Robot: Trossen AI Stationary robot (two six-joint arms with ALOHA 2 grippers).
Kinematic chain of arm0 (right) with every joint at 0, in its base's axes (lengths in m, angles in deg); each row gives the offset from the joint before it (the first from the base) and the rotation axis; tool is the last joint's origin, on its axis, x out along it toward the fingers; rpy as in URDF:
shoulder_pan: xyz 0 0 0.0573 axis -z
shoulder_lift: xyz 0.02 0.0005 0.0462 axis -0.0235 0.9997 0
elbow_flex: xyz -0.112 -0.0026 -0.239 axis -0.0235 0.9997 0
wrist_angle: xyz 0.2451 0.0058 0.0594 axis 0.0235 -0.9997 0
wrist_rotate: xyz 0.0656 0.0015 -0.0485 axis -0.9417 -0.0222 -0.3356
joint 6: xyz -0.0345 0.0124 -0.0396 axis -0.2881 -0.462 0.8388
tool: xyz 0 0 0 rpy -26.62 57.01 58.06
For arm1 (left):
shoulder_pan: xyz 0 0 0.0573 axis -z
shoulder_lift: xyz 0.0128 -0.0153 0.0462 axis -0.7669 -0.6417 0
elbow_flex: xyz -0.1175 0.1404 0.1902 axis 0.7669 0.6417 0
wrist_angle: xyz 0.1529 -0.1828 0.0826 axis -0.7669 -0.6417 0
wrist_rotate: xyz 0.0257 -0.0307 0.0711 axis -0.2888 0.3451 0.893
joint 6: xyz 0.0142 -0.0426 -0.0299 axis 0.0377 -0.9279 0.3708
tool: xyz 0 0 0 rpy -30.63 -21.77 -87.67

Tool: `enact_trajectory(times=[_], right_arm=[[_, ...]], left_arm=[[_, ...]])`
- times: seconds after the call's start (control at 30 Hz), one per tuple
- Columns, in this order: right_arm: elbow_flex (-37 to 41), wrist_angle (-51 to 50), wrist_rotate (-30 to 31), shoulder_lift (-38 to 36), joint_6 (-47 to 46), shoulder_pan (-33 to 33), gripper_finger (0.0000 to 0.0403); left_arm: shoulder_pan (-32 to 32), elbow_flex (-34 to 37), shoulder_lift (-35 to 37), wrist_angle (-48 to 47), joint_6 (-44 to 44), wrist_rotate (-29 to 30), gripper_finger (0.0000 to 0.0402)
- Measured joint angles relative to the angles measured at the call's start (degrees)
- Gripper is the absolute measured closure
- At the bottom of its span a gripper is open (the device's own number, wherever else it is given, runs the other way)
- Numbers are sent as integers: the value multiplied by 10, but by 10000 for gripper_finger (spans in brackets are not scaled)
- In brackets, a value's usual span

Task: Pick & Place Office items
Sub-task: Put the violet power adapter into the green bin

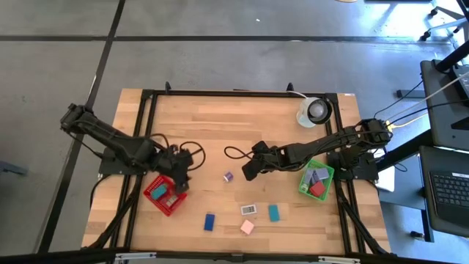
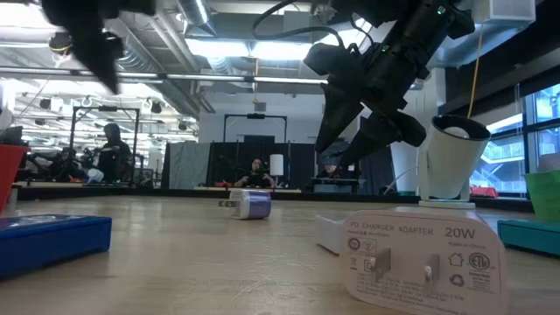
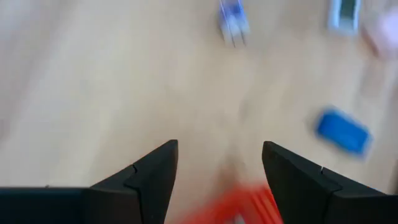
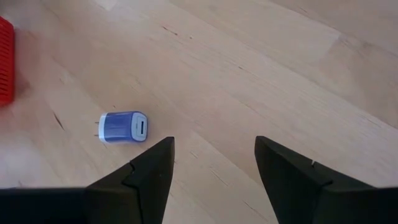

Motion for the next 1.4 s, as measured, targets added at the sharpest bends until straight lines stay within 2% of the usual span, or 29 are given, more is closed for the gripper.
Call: enact_trajectory(times=[0.07,0.13,0.3,0.4,0.6,0.87,1.0,1.13,1.4], right_arm=[[0,0,0,0,-9,0,176],[0,0,-2,0,-21,0,176],[0,17,-24,0,-16,0,176],[0,48,-30,0,76,0,176],[0,108,-32,0,339,-4,176],[0,211,-141,8,588,16,176],[-1,231,-219,34,602,35,176],[0,264,-262,67,616,38,176],[-1,314,-263,123,665,45,176]], left_arm=[[-8,0,0,22,16,42,171],[-17,0,-3,40,26,59,170],[-38,0,-10,57,27,50,157],[-46,0,-9,57,27,40,148],[-55,0,-2,59,1,34,148],[-50,0,-1,67,-141,17,149],[-37,0,-1,67,-180,11,149],[-24,0,-1,67,-213,13,149],[-12,0,-1,67,-230,20,149]])
